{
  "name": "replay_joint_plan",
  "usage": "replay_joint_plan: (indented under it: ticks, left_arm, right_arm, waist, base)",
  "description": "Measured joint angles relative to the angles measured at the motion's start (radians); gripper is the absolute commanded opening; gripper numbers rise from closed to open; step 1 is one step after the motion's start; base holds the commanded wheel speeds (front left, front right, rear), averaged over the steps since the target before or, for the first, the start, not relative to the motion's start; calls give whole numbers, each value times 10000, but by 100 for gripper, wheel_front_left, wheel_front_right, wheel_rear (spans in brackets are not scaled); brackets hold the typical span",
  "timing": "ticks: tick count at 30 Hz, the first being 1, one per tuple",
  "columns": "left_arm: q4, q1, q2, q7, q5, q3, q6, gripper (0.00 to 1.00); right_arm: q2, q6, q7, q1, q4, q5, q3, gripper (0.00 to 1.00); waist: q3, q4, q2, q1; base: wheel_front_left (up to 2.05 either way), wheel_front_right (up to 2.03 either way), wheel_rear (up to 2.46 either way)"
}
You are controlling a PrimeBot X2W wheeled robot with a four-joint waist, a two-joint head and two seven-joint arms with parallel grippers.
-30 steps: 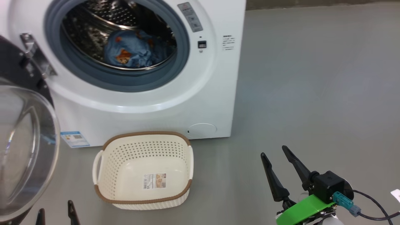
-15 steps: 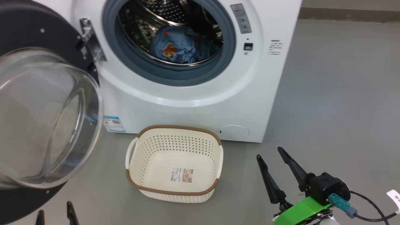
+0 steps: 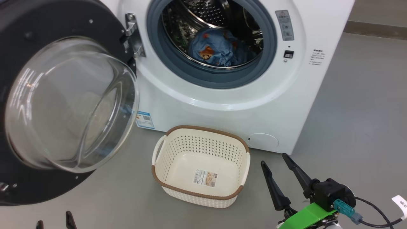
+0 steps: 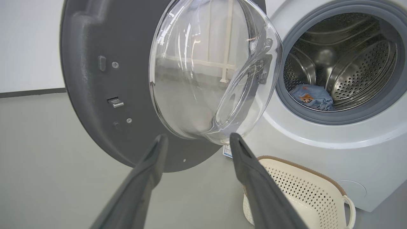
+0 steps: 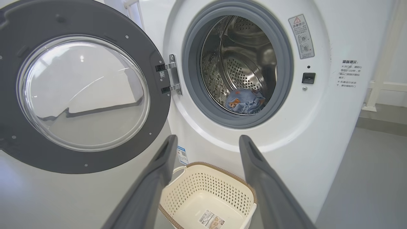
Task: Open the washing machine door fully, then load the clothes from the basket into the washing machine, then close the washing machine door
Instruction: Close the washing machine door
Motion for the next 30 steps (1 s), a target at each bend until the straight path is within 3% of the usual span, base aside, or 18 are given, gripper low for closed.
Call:
replay_joint_plan:
  ticks: [12, 30]
  left_arm:
    - [90, 59, 2, 0, 4, 54, 13, 100]
    - [128, 259, 2, 0, 6, 59, 123, 100]
  right_arm:
    - [2, 0, -2, 4, 40, 69, 48, 100]
    - [4, 0, -2, 42, 81, 71, 77, 100]
  waist:
    - [-156, 691, 0, 0]
    - [-295, 986, 0, 0]
  base:
    - [0, 0, 0]
    - [0, 0, 0]
